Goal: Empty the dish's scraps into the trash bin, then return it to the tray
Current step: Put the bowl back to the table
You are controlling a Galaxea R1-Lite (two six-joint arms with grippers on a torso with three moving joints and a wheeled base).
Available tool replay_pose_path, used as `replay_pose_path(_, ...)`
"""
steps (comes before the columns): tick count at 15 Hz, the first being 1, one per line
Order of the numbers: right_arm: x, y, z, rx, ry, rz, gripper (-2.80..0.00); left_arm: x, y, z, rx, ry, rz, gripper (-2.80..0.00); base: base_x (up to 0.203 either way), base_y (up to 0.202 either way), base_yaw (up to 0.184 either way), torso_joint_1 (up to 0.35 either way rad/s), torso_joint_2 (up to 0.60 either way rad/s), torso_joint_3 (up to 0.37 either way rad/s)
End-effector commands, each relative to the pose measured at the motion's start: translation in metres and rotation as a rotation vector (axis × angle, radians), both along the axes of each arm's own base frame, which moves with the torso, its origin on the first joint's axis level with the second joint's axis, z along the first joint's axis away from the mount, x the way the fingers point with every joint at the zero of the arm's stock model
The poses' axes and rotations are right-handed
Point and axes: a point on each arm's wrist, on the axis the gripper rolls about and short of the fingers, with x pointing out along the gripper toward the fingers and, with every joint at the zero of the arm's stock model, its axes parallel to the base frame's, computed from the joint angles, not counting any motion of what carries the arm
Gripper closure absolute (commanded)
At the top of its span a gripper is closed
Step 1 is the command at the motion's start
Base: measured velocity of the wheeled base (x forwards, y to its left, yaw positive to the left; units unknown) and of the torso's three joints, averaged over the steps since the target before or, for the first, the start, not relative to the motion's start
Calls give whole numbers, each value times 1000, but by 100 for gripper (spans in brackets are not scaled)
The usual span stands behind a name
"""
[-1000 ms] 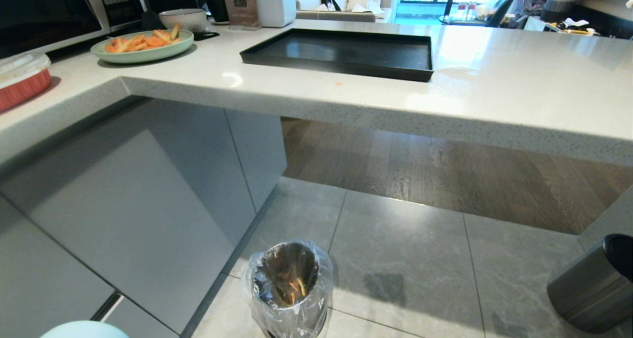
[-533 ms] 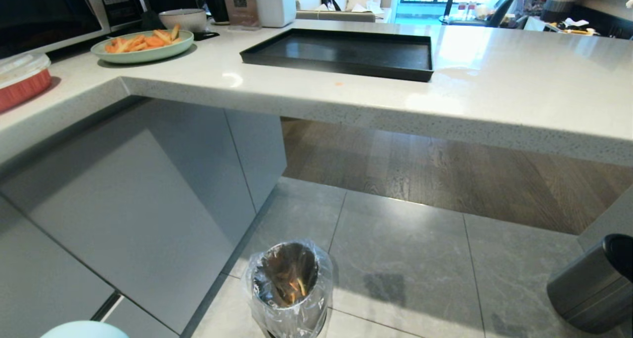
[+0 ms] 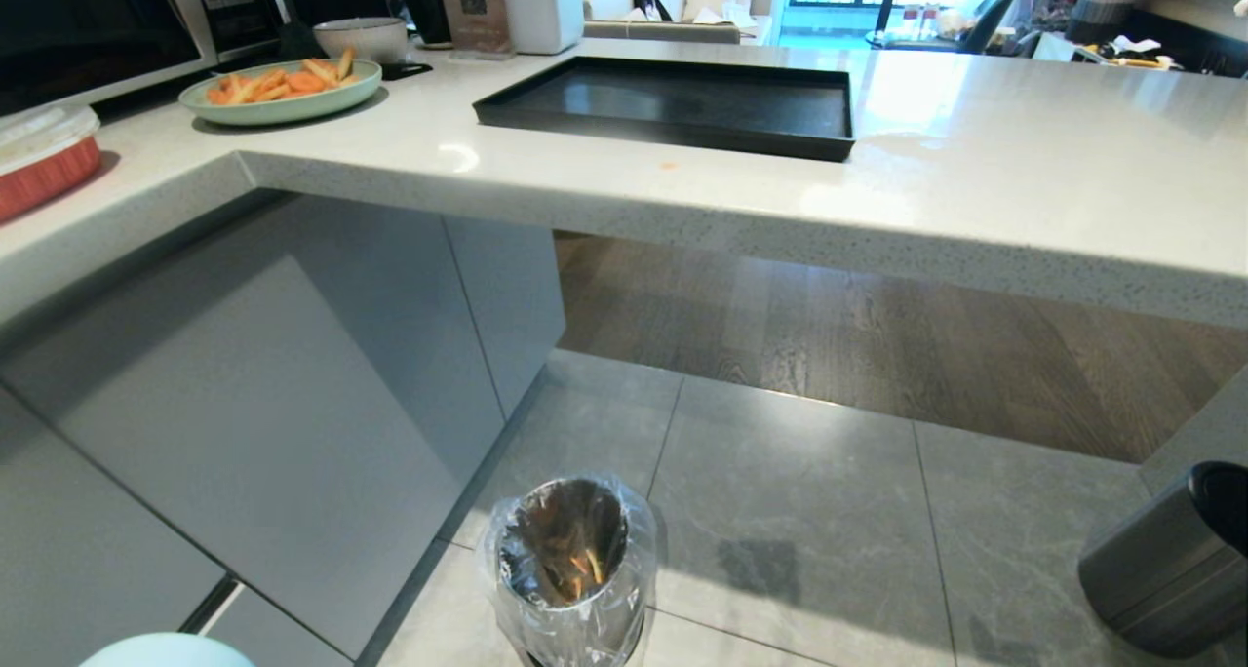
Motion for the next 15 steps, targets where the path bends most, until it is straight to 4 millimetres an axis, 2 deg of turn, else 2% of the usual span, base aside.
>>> replay_pose_path(1,0,0,0,1,-1,0,0,0,0,0,0,-1,0,0,0,0,0,0,0,0)
replay_pose_path(12,0,0,0,1,-1,0,0,0,0,0,-2,0,0,0,0,0,0,0,0,0)
replay_pose_path(15,0,0,0,1,-1,0,0,0,0,0,-1,-1,0,0,5,7,-136,2,2,4)
